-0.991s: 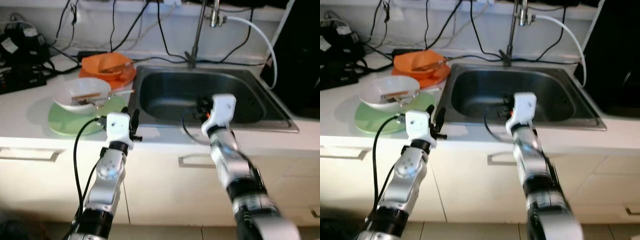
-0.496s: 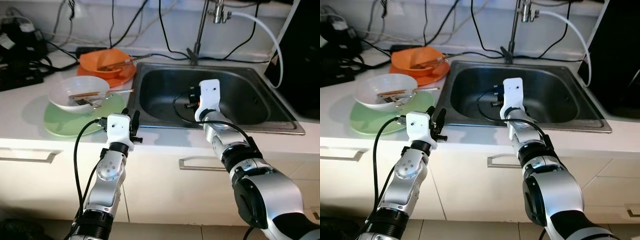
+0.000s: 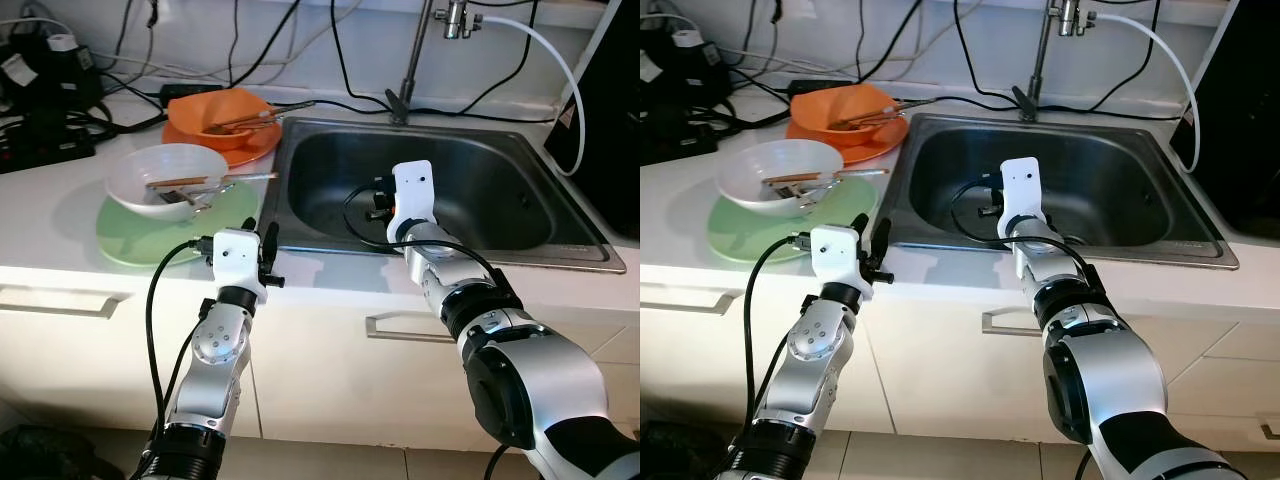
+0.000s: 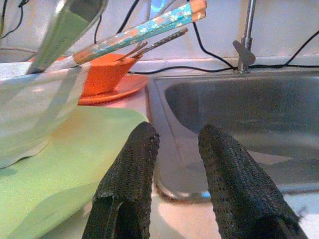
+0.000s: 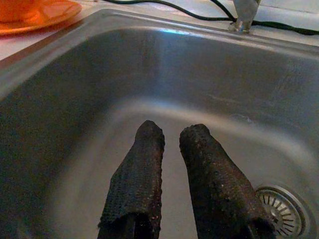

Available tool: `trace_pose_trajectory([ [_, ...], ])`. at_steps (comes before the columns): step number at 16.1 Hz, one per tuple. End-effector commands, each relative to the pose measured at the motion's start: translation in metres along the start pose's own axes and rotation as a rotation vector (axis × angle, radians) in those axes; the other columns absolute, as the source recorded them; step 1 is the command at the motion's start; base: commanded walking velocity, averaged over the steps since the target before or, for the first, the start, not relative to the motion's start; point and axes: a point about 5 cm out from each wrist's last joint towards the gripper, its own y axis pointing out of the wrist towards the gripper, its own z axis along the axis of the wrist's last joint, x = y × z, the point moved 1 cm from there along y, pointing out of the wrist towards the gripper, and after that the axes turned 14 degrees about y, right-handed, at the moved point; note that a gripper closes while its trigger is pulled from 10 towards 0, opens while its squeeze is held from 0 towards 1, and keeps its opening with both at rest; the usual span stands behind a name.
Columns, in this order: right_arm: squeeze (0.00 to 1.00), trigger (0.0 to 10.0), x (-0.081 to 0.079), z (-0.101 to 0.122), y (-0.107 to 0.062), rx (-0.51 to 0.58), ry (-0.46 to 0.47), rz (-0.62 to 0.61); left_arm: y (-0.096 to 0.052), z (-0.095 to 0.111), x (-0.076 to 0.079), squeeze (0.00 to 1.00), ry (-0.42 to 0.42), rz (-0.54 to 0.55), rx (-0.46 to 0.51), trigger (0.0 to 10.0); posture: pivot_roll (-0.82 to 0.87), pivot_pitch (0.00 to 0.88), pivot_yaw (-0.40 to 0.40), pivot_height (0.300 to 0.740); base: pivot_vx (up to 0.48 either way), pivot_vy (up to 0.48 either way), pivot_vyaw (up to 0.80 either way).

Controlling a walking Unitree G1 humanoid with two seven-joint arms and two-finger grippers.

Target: Kitchen organization

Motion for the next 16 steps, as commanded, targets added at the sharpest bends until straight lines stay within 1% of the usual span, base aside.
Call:
trace_pose_trajectory([
  [1,0.00,10.0,0.001,0.005,0.001,-0.007,-0.003,-0.007,-0.001,0.003,0.001,0.00,0.005,-0.008,0.004,10.0,0.16,0.014,-0.060,0.740,0.000,0.000,0.00],
  [3,0.00,10.0,0.001,0.006,0.001,-0.006,-0.011,-0.007,-0.001,0.003,0.002,0.00,0.005,-0.008,0.003,10.0,0.17,0.013,-0.064,0.740,0.000,0.000,0.00],
  [4,0.00,10.0,0.001,0.009,0.001,0.015,-0.001,-0.004,-0.001,0.003,0.002,0.00,0.005,-0.008,0.003,10.0,0.17,0.014,-0.064,0.740,0.000,0.000,0.00],
  [5,0.00,10.0,0.000,0.021,0.002,0.088,0.016,0.005,-0.001,0.004,0.002,0.00,0.005,-0.008,0.004,10.0,0.17,0.013,-0.063,0.740,0.000,0.000,0.00],
  [7,0.00,10.0,0.003,0.031,0.000,0.176,0.030,-0.006,-0.002,0.003,0.004,0.00,0.003,-0.012,0.003,10.0,0.16,0.013,-0.059,0.740,0.000,0.000,0.00],
  [8,0.00,10.0,0.004,0.032,-0.002,0.222,0.047,0.000,-0.003,0.002,0.005,0.00,0.001,-0.017,0.000,10.0,0.16,0.013,-0.058,0.740,0.000,0.000,0.00],
  [10,0.00,10.0,0.009,0.025,-0.011,0.339,0.040,0.022,-0.005,0.001,0.009,0.00,0.002,-0.034,-0.006,10.0,0.15,0.017,-0.043,0.740,0.000,0.000,0.00],
  [12,0.00,10.0,0.008,0.014,-0.022,0.414,0.054,0.044,-0.006,0.001,0.011,0.00,0.010,-0.049,-0.005,10.0,0.14,0.023,-0.034,0.740,0.000,0.000,0.00],
  [13,0.00,10.0,0.008,0.008,-0.028,0.456,0.074,0.046,-0.006,0.001,0.012,0.00,0.014,-0.052,-0.003,10.0,0.13,0.027,-0.029,0.740,0.000,0.000,0.00],
  [14,0.00,10.0,0.008,0.005,-0.032,0.475,0.090,0.045,-0.006,0.001,0.012,0.00,0.015,-0.051,-0.002,10.0,0.13,0.027,-0.029,0.740,0.000,0.000,0.00],
  [16,0.00,10.0,0.005,-0.004,-0.048,0.538,0.128,0.041,-0.007,0.004,0.011,0.00,0.019,-0.044,0.011,10.0,0.12,0.028,-0.024,0.740,0.000,0.000,0.00],
])
